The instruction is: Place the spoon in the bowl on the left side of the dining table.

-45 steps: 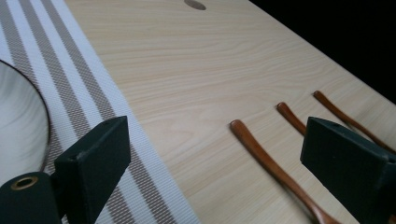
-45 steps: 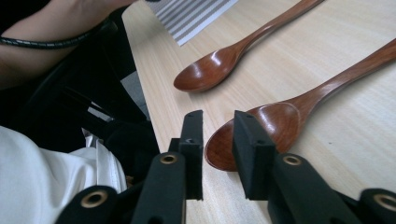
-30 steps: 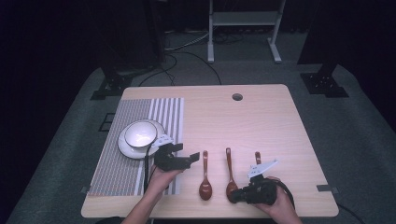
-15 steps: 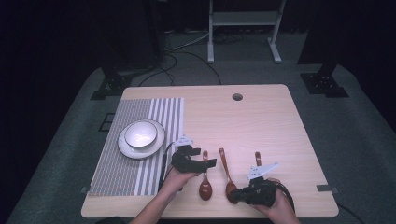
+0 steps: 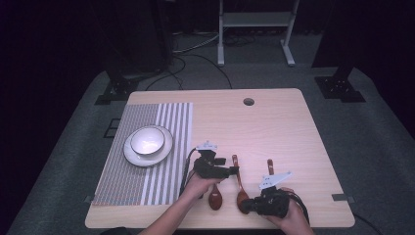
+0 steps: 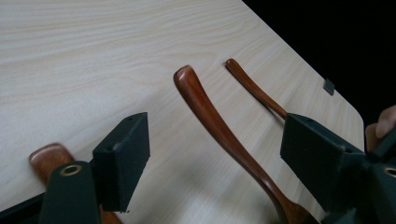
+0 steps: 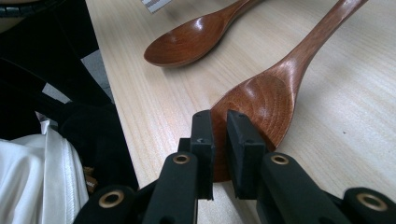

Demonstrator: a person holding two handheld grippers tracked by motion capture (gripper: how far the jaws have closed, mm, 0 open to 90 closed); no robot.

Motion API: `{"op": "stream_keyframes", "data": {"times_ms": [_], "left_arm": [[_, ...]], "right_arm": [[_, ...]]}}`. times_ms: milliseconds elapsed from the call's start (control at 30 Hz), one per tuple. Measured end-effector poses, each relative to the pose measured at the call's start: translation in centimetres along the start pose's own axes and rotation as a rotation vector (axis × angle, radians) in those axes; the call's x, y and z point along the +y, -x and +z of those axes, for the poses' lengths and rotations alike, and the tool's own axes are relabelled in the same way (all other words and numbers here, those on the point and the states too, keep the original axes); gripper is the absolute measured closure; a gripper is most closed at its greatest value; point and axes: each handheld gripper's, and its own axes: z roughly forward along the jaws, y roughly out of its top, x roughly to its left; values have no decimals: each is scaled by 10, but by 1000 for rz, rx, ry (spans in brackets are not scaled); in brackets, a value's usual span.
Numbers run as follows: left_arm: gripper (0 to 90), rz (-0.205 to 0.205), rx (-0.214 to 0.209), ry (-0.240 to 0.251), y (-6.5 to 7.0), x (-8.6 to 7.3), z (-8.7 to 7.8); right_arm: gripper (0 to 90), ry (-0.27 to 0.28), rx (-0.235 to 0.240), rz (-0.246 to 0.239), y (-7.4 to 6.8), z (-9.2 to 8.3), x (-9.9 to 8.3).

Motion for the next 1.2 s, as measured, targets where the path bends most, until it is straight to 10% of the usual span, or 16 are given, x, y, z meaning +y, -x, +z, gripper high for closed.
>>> {"op": "stream_keyframes", "data": {"times_ms": [400,1200], "left_arm": [[535,23,-55,-59,-6,13,19],[805,-138,-290,57,-6,15,24]], "right_arm": [[808,0,-2,-10,-1,0,0],[664,-2,60,-47,1,-3,0]]}}
